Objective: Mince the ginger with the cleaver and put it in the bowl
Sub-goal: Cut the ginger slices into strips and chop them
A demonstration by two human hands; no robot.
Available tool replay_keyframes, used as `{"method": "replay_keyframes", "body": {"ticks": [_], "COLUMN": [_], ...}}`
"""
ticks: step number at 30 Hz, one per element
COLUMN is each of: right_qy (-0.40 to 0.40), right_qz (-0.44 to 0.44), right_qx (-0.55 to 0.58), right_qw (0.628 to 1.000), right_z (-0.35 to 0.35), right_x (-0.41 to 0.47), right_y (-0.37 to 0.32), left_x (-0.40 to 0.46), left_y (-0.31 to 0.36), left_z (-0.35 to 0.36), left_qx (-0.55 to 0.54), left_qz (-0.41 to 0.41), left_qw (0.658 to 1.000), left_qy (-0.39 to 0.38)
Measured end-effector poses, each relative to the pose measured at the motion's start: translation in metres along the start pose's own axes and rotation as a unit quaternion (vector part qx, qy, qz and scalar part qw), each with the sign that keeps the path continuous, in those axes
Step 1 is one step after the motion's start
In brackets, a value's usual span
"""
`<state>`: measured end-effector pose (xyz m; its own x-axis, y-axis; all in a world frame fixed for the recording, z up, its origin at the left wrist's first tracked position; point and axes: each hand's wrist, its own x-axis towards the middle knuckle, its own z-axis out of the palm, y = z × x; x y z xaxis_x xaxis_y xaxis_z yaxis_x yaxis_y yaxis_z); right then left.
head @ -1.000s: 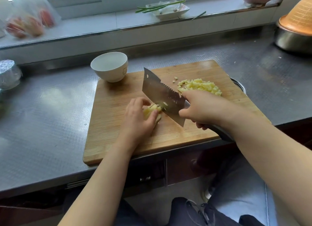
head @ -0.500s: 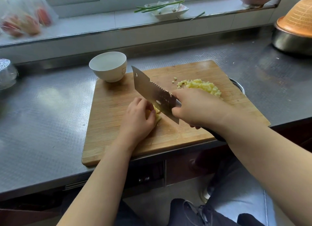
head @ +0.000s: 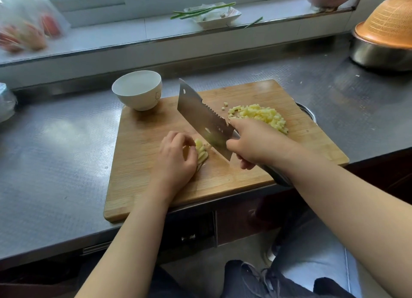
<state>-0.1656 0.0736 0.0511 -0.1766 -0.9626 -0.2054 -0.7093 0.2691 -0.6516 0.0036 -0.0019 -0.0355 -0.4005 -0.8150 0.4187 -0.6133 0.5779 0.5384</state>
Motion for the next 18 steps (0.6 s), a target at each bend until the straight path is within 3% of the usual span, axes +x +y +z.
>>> {"method": "replay_keyframes", "body": {"ticks": [7, 18], "right_qy": [-0.008, -0.043], "right_qz": [-0.039, 0.005], "right_qx": [-0.069, -0.163], "right_qw": [0.997, 0.986], "right_z": [-0.011, 0.009], "right_x": [-0.012, 0.0], "right_y": [-0.015, -0.027], "left_x": [0.002, 0.003], "left_y": [0.001, -0.003], "left_z": [0.0, 0.005], "left_qx": [0.022, 0.044], "left_qz": [-0.011, 0.006], "left_qw": [0.999, 0.998], "left_qy": [-0.034, -0.033]}}
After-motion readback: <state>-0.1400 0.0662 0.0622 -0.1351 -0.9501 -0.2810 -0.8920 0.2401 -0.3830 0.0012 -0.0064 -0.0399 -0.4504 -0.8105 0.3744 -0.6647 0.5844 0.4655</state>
